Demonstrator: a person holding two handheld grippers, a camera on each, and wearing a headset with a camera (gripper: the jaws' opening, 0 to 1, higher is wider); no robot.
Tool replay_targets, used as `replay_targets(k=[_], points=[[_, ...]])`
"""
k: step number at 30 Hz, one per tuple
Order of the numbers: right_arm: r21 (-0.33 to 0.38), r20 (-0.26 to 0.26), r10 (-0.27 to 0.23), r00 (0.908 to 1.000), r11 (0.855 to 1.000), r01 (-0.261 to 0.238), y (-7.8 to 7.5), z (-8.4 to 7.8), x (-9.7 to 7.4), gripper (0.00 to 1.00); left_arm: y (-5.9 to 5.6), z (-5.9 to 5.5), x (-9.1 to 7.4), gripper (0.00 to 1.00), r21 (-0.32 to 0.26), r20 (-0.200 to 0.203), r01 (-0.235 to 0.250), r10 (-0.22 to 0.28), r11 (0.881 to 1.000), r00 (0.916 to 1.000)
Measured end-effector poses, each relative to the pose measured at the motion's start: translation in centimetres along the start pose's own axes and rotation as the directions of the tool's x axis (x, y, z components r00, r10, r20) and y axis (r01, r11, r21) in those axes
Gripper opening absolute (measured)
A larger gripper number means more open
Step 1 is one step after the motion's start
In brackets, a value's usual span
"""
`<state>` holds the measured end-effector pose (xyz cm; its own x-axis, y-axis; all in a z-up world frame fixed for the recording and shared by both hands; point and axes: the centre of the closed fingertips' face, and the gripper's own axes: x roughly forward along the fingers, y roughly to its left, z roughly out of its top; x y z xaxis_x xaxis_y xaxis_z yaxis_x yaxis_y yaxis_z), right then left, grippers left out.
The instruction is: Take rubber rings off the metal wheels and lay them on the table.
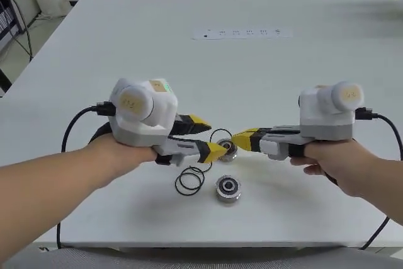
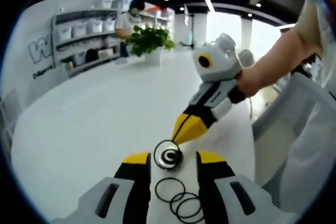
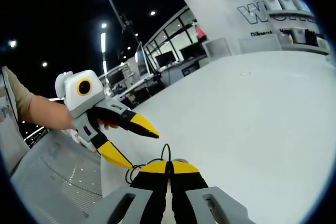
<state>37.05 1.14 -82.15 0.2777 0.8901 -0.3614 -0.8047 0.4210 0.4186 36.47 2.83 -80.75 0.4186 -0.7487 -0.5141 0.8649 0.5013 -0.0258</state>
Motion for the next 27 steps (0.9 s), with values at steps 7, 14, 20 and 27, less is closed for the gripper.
replay_targets(k=[7, 14, 20, 27], points=[[-0.004, 0.001, 0.013, 0.9999, 1.0, -0.013, 0.5, 0.2, 0.0, 0.0, 0.5, 0.0, -1.5, 0.39, -0.01, 0.014, -0.009, 0.01, 1.0, 0.9999], [-0.002, 0.001, 0.022, 0.9998, 1.0, -0.022, 0.8, 0.4, 0.0, 0.0, 0.1, 0.1, -2.9, 0.44, -0.037, 0.028, -0.01, 0.011, 0.999, 0.9996], [-0.005, -0.002, 0.03, 0.9995, 1.0, -0.03, 1.1, 0.5, 0.1, 0.0, 0.0, 0.2, -4.3, 0.48, -0.035, 0.039, -0.019, 0.02, 0.999, 0.9991], [-0.005, 0.0, 0.048, 0.9989, 0.999, -0.048, 1.7, 0.7, 0.3, 0.0, 0.0, 0.0, -5.7, 0.52, -0.041, 0.043, -0.032, 0.034, 0.999, 0.9985]])
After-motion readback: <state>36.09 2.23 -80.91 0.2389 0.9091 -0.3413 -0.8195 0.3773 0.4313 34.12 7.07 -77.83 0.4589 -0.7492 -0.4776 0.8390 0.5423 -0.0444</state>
